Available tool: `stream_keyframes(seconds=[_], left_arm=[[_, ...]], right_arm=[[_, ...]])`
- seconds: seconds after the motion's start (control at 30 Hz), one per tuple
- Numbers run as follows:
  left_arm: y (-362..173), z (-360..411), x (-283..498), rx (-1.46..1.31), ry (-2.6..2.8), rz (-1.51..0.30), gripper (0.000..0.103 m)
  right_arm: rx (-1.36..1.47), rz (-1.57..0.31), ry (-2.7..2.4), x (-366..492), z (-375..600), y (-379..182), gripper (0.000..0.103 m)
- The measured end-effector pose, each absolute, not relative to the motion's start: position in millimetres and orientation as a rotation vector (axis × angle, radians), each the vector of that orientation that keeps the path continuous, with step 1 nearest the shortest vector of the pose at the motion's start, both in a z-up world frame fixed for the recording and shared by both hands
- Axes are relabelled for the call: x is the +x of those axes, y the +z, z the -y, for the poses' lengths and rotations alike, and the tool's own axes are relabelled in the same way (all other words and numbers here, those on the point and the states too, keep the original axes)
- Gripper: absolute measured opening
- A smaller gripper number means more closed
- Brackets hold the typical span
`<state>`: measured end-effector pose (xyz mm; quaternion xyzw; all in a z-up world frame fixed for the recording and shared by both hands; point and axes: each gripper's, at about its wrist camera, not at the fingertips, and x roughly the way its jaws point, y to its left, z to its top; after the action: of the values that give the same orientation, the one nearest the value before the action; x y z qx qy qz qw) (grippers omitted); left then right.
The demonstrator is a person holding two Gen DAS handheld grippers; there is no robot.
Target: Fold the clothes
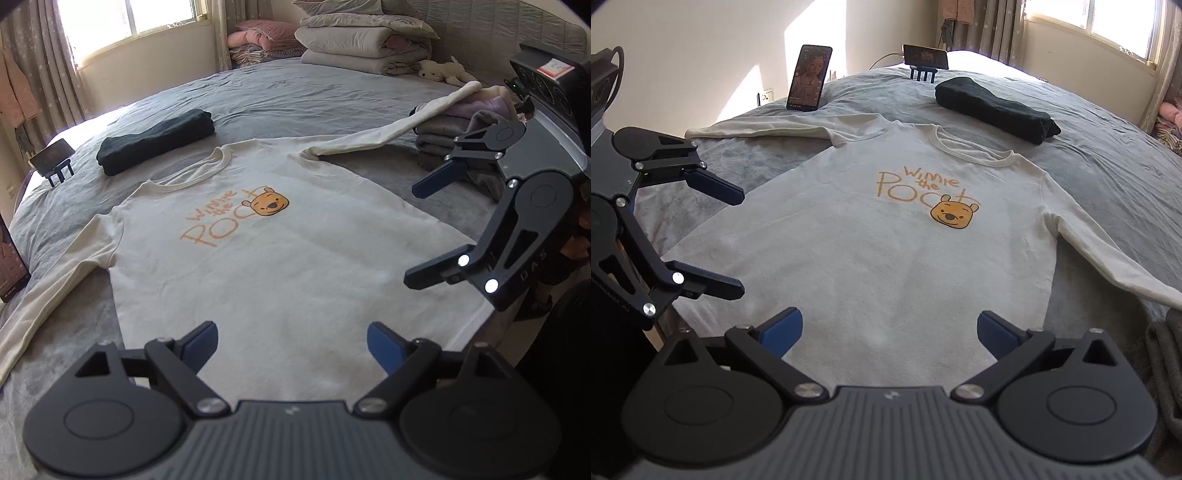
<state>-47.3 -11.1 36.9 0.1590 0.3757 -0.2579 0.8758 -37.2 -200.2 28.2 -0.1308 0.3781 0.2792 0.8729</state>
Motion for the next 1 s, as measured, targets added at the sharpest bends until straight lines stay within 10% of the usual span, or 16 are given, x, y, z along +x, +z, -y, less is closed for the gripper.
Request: stream_keyframes(seconds=[1.0], left_arm=[[-24.7, 37.1, 79.4, 0.141, -0.245, -0.824, 0.100]], right_arm=[[-0.004, -0.840, 0.133, 90.3, 242.5, -19.6, 0.102]])
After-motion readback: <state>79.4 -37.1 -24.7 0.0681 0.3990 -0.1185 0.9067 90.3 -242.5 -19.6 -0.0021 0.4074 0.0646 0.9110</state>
